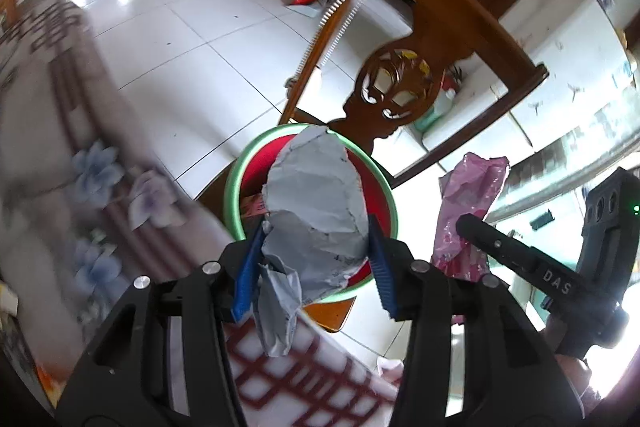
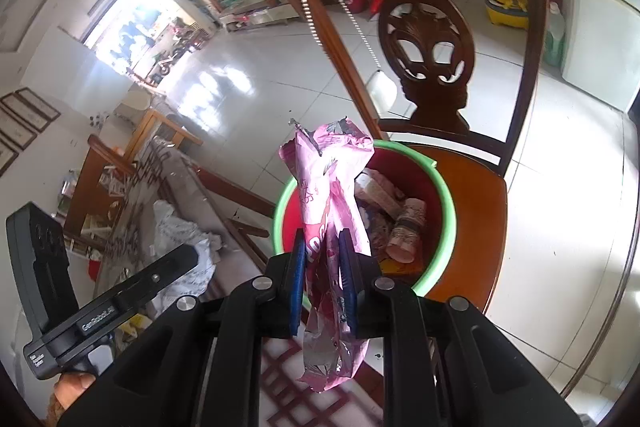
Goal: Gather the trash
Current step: 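Release the crumpled paper and pink wrapper into the red bucket, then move both open tools back over the table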
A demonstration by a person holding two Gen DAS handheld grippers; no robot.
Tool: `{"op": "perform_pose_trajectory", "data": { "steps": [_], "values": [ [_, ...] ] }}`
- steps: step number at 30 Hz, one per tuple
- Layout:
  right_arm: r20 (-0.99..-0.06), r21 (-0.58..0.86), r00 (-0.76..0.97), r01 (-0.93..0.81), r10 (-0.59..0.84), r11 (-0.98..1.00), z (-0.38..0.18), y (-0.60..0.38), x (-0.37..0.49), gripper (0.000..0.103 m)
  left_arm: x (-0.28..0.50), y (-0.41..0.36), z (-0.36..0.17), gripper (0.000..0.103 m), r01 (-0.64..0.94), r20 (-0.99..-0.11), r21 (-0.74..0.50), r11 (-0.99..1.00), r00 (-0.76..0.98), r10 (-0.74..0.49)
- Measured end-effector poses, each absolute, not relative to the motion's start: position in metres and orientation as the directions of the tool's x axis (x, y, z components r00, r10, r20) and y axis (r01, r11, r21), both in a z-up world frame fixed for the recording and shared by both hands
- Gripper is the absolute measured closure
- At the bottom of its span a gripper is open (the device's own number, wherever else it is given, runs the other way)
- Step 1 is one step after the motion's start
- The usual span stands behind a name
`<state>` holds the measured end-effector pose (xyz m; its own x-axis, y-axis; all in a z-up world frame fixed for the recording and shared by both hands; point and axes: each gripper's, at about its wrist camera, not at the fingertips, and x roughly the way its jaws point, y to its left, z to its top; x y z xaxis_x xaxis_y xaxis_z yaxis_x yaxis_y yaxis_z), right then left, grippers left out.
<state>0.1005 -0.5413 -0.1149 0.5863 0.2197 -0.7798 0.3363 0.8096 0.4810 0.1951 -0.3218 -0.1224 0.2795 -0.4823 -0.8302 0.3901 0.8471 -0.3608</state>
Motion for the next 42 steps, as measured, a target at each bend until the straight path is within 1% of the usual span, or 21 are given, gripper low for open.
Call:
{"op": "perform_pose_trajectory", "data": {
  "steps": [3, 4, 5, 7, 13, 15, 16, 17, 18, 19, 20, 22, 26, 29, 34, 38, 42],
  "values": [
    [-0.782, 0.485, 0.586, 0.357, 0.213, 0.798, -0.121, -0.553, 0.101, 0.086, 0.205, -0.34, -0.131, 0.054, 0.416, -0.842, -0.345, 0.841, 0.259, -0.474],
    [-0.783, 0.487, 0.586, 0.365, 0.211, 0.794, -0.123, -0.558, 0.1, 0.086, 0.208, -0.346, -0.135, 0.048, 0.424, -0.846, -0.34, 0.839, 0.252, -0.47],
    [-0.784, 0.485, 0.585, 0.37, 0.208, 0.792, -0.124, -0.561, 0.101, 0.086, 0.21, -0.349, -0.137, 0.036, 0.43, -0.848, -0.34, 0.837, 0.245, -0.47],
    [-0.786, 0.485, 0.584, 0.381, 0.202, 0.787, -0.126, -0.568, 0.102, 0.086, 0.212, -0.355, -0.142, 0.02, 0.439, -0.849, -0.334, 0.834, 0.244, -0.468],
    [-0.788, 0.488, 0.58, 0.387, 0.206, 0.782, -0.132, -0.579, 0.112, 0.085, 0.215, -0.35, -0.145, 0.016, 0.421, -0.851, -0.34, 0.841, 0.243, -0.466],
    [-0.785, 0.493, 0.581, 0.377, 0.214, 0.784, -0.132, -0.577, 0.116, 0.082, 0.216, -0.345, -0.141, 0.016, 0.41, -0.846, -0.341, 0.846, 0.258, -0.467],
    [-0.78, 0.5, 0.585, 0.369, 0.222, 0.784, -0.132, -0.576, 0.119, 0.077, 0.216, -0.342, -0.139, 0.016, 0.405, -0.843, -0.34, 0.849, 0.268, -0.466],
    [-0.773, 0.512, 0.588, 0.356, 0.238, 0.782, -0.132, -0.574, 0.122, 0.062, 0.216, -0.34, -0.137, 0.016, 0.403, -0.841, -0.339, 0.85, 0.275, -0.466],
    [-0.77, 0.514, 0.591, 0.352, 0.24, 0.782, -0.131, -0.573, 0.124, 0.041, 0.216, -0.337, -0.134, 0.016, 0.399, -0.838, -0.339, 0.852, 0.283, -0.466],
    [-0.767, 0.515, 0.595, 0.349, 0.24, 0.783, -0.131, -0.571, 0.126, 0.034, 0.215, -0.335, -0.132, 0.016, 0.395, -0.835, -0.34, 0.853, 0.291, -0.467],
    [-0.763, 0.513, 0.604, 0.347, 0.231, 0.785, -0.13, -0.571, 0.128, 0.03, 0.215, -0.332, -0.129, 0.016, 0.392, -0.832, -0.342, 0.854, 0.297, -0.469],
    [-0.763, 0.504, 0.608, 0.345, 0.221, 0.792, -0.129, -0.568, 0.131, 0.028, 0.212, -0.326, -0.125, 0.016, 0.389, -0.827, -0.344, 0.855, 0.306, -0.471],
    [-0.774, 0.479, 0.601, 0.347, 0.201, 0.806, -0.126, -0.56, 0.132, 0.02, 0.205, -0.31, -0.118, 0.016, 0.381, -0.82, -0.344, 0.858, 0.324, -0.472],
    [-0.778, 0.455, 0.603, 0.345, 0.178, 0.821, -0.12, -0.552, 0.13, 0.02, 0.197, -0.292, -0.112, 0.016, 0.36, -0.812, -0.351, 0.864, 0.343, -0.473],
    [-0.767, 0.458, 0.613, 0.321, 0.186, 0.829, -0.106, -0.535, 0.127, 0.02, 0.177, -0.251, -0.098, 0.016, 0.294, -0.793, -0.375, 0.879, 0.388, -0.469],
    [-0.751, 0.453, 0.627, 0.263, 0.206, 0.852, -0.09, -0.505, 0.121, 0.02, 0.155, -0.214, -0.089, 0.016, 0.236, -0.783, -0.378, 0.895, 0.434, -0.445],
    [-0.745, 0.459, 0.615, 0.193, 0.257, 0.867, -0.084, -0.461, 0.119, 0.02, 0.129, -0.17, -0.091, 0.016, 0.158, -0.788, -0.384, 0.91, 0.458, -0.412]
  ]
}}
